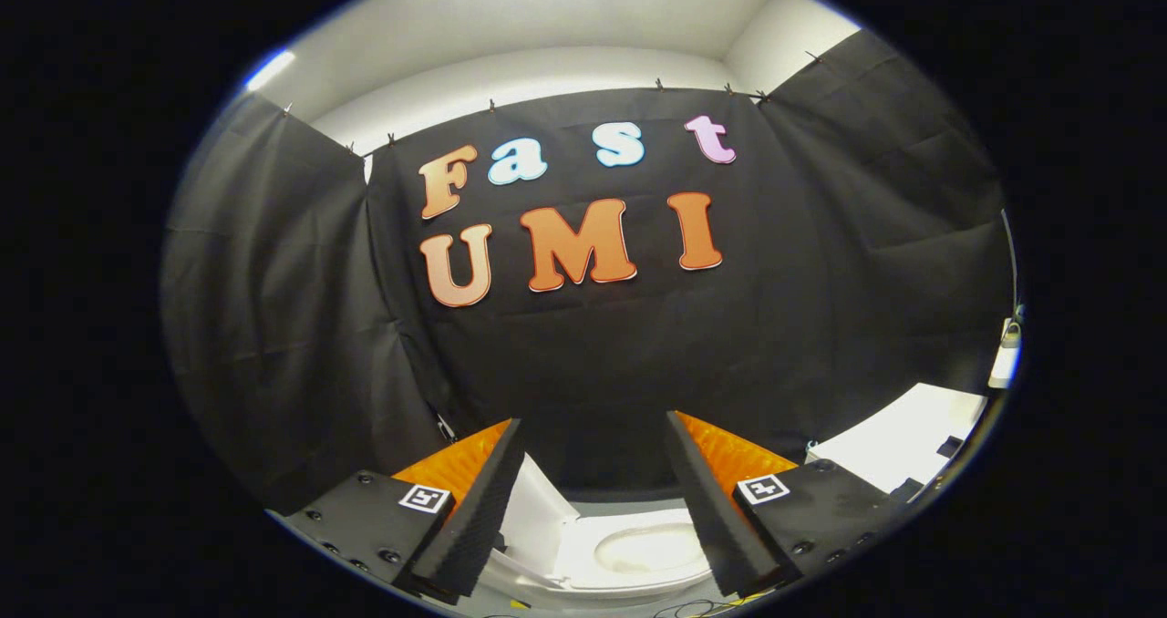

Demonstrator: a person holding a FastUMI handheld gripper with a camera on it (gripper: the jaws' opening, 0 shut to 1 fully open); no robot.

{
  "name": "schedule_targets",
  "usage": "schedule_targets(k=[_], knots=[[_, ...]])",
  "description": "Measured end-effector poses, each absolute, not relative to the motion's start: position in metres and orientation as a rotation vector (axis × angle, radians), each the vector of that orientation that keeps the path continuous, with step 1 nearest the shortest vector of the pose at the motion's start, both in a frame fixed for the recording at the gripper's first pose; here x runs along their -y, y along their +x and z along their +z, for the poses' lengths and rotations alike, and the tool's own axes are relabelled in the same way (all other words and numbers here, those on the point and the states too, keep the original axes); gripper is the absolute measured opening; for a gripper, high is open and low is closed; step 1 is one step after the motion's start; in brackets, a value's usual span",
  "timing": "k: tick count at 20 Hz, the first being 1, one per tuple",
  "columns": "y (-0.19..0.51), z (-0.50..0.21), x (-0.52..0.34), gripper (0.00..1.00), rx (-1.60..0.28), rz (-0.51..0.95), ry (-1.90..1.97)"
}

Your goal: Open the toilet lid.

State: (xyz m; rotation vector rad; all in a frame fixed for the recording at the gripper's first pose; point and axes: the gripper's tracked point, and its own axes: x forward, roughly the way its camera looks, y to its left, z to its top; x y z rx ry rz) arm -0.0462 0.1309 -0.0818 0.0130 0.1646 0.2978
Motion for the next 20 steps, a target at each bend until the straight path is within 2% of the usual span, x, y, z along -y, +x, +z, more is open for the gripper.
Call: schedule_targets(k=[20], knots=[[-0.032, -0.097, -0.122, 0.99, -0.170, 0.251, -0.011]])
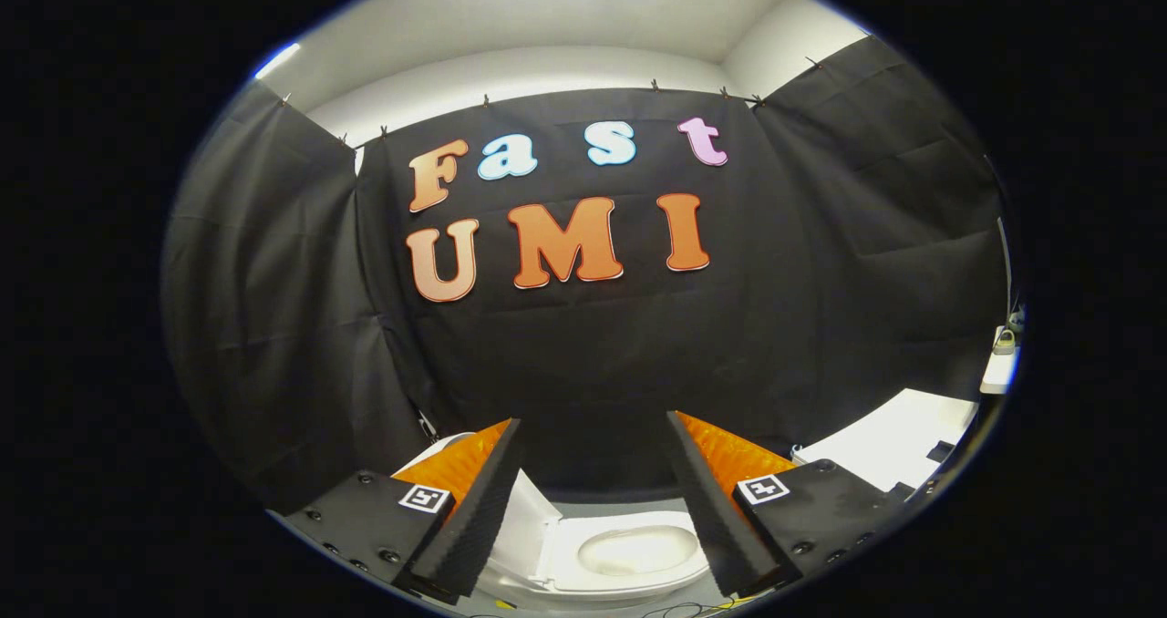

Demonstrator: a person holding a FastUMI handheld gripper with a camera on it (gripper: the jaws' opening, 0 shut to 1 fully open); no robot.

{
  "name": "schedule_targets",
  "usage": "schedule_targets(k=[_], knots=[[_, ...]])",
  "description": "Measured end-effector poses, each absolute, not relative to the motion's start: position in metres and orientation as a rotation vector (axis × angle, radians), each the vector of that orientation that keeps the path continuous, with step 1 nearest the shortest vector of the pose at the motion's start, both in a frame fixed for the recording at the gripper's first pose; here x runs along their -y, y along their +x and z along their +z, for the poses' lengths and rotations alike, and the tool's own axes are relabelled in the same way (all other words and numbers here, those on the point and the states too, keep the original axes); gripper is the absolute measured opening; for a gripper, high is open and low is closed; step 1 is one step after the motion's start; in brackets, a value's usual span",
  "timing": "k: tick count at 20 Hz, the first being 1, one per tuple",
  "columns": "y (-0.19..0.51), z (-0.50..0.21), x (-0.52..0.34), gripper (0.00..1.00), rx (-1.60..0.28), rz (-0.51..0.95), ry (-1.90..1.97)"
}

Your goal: Open the toilet lid.

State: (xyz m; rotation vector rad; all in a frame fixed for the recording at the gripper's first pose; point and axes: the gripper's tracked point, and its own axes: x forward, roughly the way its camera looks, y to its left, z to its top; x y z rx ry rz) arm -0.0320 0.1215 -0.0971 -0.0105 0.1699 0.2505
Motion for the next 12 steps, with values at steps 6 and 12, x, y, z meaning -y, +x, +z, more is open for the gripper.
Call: schedule_targets(k=[6, 12], knots=[[-0.024, -0.103, -0.112, 0.98, -0.167, 0.222, -0.026], [-0.023, -0.109, -0.110, 0.98, -0.174, 0.215, -0.051]])
